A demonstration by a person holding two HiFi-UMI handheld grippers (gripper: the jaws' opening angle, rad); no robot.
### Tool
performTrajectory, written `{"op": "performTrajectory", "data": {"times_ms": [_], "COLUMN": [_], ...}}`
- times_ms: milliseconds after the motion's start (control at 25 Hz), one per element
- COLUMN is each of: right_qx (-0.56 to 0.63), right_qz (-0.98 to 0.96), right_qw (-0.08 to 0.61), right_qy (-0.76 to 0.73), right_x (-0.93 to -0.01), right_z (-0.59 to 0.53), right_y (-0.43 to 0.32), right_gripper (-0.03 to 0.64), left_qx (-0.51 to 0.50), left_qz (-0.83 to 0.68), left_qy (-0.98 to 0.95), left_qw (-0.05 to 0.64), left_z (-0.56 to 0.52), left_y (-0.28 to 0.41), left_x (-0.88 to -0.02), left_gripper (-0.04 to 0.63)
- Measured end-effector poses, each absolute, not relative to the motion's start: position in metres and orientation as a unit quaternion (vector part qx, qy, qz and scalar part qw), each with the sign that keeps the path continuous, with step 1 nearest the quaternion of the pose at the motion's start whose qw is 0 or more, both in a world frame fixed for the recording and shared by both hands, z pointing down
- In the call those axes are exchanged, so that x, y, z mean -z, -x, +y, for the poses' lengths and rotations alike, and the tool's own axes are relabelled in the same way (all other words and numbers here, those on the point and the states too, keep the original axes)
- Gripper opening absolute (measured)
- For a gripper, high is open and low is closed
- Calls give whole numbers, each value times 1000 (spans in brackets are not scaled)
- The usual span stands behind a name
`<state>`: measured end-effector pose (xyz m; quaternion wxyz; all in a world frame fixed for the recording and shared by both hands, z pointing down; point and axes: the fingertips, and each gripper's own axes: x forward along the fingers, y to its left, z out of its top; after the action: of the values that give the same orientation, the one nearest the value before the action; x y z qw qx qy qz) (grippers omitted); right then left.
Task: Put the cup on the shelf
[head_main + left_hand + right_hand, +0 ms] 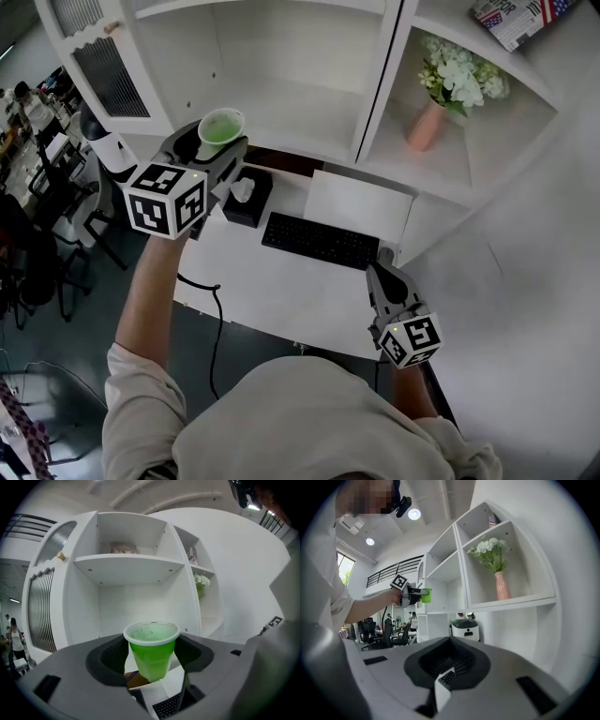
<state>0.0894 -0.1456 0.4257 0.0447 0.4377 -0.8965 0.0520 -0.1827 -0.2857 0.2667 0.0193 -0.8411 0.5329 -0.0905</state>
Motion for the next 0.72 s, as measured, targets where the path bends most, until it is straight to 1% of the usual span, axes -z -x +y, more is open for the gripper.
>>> {"op": "performTrajectory", "data": {"times_ms": [720], "right_qx": [-68], "right_qz": [-872], "right_qw": [50], "right_qy": [-483], "right_x": [-439], "right_z": [-151], "right_y": [-139], "right_gripper": [5], "left_qx": [101], "left_qz": [530], "left_qy": [842], "left_qw": [-3], "left_z": [-358], "left_y": [162], "left_x": [-281], "left_gripper": [305]}}
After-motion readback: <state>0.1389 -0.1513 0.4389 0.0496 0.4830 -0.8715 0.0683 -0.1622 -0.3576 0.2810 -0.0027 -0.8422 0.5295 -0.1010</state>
